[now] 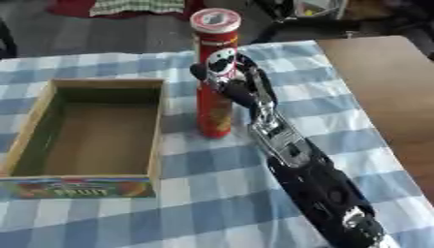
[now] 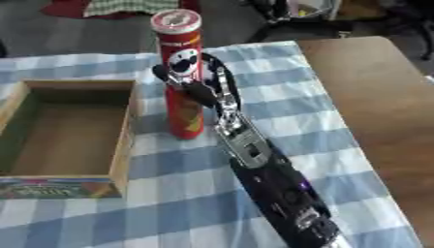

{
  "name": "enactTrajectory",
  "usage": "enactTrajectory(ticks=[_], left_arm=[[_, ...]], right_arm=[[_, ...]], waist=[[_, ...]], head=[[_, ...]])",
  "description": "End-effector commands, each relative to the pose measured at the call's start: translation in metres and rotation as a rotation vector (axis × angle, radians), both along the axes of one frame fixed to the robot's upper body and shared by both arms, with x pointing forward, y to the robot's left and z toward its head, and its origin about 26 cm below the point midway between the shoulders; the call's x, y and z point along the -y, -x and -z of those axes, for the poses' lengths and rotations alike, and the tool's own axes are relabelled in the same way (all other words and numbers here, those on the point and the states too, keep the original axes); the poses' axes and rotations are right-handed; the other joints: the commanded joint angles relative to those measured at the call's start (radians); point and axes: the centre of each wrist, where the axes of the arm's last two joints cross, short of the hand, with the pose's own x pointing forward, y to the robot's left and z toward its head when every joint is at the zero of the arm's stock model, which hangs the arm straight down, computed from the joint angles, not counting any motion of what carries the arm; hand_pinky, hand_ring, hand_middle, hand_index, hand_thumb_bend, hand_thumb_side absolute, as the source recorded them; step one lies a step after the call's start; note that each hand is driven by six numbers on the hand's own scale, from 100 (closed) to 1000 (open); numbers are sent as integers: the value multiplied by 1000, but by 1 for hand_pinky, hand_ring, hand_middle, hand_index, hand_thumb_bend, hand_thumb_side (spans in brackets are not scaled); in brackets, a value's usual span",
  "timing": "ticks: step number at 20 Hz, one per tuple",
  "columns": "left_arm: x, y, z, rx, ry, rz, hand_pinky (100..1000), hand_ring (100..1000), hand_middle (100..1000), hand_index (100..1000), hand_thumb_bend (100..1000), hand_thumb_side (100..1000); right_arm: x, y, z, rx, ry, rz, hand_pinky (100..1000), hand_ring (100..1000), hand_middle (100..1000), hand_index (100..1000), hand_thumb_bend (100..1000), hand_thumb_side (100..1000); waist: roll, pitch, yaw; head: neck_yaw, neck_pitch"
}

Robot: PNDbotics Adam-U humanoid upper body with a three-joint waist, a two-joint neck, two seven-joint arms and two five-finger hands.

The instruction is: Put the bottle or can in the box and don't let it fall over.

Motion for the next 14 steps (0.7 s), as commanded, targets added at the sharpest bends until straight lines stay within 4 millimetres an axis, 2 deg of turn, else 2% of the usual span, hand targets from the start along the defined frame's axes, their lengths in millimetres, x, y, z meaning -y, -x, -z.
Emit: enactTrajectory(ticks=[1, 5, 8, 14], left_arm=[[-1, 0, -7, 20, -12, 6, 1000, 900, 871, 794, 389, 603], [-1, 0, -7, 20, -13, 8, 1000, 900, 872, 794, 386, 600], [-1, 0, -7, 19, -13, 8, 1000, 900, 872, 794, 385, 601], [-1, 0, -6, 19, -14, 9, 1000, 901, 873, 794, 380, 602]], right_arm=[[-2, -2, -11, 23, -7, 9, 850, 961, 873, 806, 1000, 428], [-3, -1, -13, 30, -26, -1, 840, 909, 786, 732, 994, 371], [-3, -2, -14, 35, -46, 11, 828, 866, 737, 676, 946, 328], [-3, -1, -14, 52, -73, 41, 799, 713, 569, 530, 863, 257]], waist=[[2, -14, 2], [2, -14, 3], [3, -13, 3], [3, -12, 2]], head=[[-7, -13], [-10, -13], [-11, -14], [-12, -13]])
